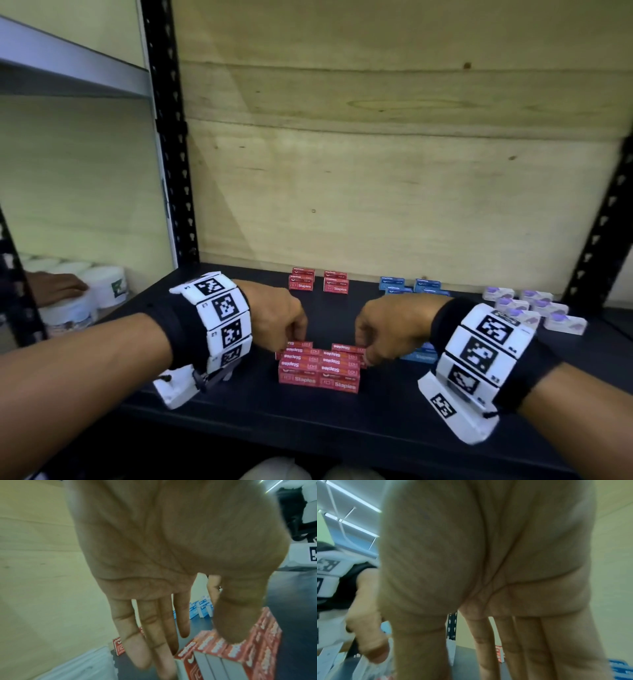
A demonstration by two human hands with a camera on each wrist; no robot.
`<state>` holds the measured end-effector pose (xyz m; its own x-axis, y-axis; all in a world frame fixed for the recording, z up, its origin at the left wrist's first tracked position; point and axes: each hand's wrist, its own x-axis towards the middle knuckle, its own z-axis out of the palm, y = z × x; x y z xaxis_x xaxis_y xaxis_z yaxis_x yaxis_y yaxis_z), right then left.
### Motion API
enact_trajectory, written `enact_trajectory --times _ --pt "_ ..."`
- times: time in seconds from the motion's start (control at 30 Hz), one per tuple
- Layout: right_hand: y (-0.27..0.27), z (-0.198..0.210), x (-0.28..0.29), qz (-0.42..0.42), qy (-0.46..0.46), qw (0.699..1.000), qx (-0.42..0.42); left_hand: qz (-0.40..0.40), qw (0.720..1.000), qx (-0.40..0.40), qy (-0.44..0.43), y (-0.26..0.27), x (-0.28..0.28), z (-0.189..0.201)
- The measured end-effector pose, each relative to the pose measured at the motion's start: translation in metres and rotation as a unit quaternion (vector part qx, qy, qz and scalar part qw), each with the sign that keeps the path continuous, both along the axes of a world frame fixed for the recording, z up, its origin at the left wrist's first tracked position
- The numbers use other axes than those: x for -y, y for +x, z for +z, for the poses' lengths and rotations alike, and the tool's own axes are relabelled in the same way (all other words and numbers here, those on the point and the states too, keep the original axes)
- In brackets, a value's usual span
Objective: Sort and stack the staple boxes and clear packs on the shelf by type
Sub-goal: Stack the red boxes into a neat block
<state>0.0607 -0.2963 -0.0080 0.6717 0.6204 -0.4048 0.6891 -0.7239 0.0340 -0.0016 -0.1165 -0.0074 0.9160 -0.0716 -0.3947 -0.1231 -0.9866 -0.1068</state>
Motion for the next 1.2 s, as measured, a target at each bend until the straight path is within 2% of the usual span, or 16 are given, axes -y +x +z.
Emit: enact_trajectory --times 0.17,0.37,0.53,0.77,1.2 --pt "-0.01 0.0 0.006 -0.015 -0.027 0.999 -0.03 0.046 0.997 -0.05 -0.042 -0.007 -0.007 -0.007" --pt "-0.022 -0.016 -0.002 -0.032 -0.038 0.999 -0.001 0.034 0.998 -0.02 -0.042 -0.008 -0.008 -0.025" --pt "-0.024 -0.02 -0.009 -0.011 -0.043 0.999 0.013 0.023 0.999 -0.013 -0.036 -0.004 -0.001 -0.027" --pt "-0.021 -0.022 -0.016 0.007 -0.042 0.999 0.016 0.005 1.0 0.001 -0.025 0.002 0.008 -0.028" --pt "-0.012 -0.021 -0.022 0.015 -0.028 0.999 0.0 0.017 0.998 0.003 -0.057 0.002 0.007 -0.03"
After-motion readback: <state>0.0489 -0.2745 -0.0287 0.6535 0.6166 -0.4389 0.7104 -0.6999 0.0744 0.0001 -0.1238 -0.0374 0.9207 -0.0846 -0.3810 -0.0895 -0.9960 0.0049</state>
